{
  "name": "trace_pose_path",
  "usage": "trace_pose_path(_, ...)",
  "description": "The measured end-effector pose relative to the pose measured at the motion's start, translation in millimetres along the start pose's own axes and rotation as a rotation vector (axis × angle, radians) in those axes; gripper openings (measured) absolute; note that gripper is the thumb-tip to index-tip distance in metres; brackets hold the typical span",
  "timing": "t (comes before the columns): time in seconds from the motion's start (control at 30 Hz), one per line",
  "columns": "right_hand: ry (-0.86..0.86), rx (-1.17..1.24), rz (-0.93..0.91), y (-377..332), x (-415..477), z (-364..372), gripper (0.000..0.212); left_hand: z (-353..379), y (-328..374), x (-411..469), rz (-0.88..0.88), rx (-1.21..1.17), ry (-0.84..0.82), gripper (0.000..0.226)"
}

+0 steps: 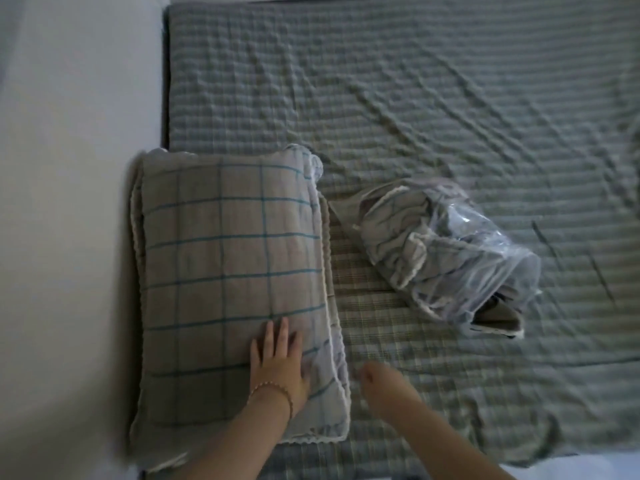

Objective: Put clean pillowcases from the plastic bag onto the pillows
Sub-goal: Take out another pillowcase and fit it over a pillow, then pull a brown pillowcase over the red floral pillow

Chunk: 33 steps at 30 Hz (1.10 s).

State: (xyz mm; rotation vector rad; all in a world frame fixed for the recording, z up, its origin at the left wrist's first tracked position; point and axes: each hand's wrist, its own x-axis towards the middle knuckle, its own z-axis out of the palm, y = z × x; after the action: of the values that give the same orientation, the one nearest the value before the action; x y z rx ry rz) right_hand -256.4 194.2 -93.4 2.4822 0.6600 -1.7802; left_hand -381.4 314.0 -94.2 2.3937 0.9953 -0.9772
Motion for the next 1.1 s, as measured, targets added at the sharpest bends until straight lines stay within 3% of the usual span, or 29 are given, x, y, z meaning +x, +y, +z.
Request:
trace_pose_path(0.07,0.014,0.042,0.026,38.1,-8.5,-17.2,0.03,7.9,24.8,-4.4,-0.006,-0.053,-0.195,0.057)
trace_pose_path(0.17,0.065,0.067,0.127,102.0,-12.6,-47.5,0.031,11.6,73.2,-6.6,-0.098,-0.503,-0.394,0.025)
trace_pose_path(0.2,0.094,0.069,0.159,129.9,-13.1,-59.7,0.03,10.4,98.1,-3.7,-0.139,-0.647,-0.365,0.023)
trace_pose_path(0.27,0.142,0.062,0.201,168.8,-13.7,-78.2,0.029,0.9,136.4,1.5,-0.125,-0.694,-0.22,0.02)
trace_pose_path(0.4,0.229,0.06,0.163,246.8,-17.5,-130.0,0.027,-28.6,250.1,19.1,0.103,-0.658,0.46,0.026)
trace_pose_path(0.47,0.289,0.029,0.034,269.6,-11.4,-155.0,0.035,-44.2,299.0,35.3,0.116,-0.633,0.624,0.036)
trace_pose_path(0.53,0.249,-0.018,-0.079,277.2,-5.5,-172.1,0.041,-57.2,338.2,50.9,0.086,-0.506,0.558,0.042)
trace_pose_path(0.63,0.171,-0.092,-0.206,269.9,9.4,-183.3,0.03,-77.0,364.7,70.8,-0.039,-0.395,0.414,0.046)
trace_pose_path(0.77,0.104,-0.177,-0.201,262.7,41.9,-188.2,0.037,-86.3,363.3,83.7,0.043,-0.251,0.364,0.055)
trace_pose_path(0.87,0.207,0.091,-0.161,261.1,40.4,-193.0,0.026,-86.6,348.1,82.6,0.155,-0.209,0.305,0.061)
trace_pose_path(0.97,0.219,0.671,-0.217,251.9,6.2,-217.7,0.015,-89.7,341.1,90.0,0.253,-0.291,0.146,0.045)
trace_pose_path(1.03,0.239,0.97,-0.275,249.0,-24.8,-239.0,0.02,-93.4,342.6,95.7,0.234,-0.393,0.059,0.039)
trace_pose_path(1.1,0.264,1.138,-0.29,253.7,-57.4,-260.8,0.025,-97.2,339.1,98.9,0.131,-0.476,-0.022,0.055)
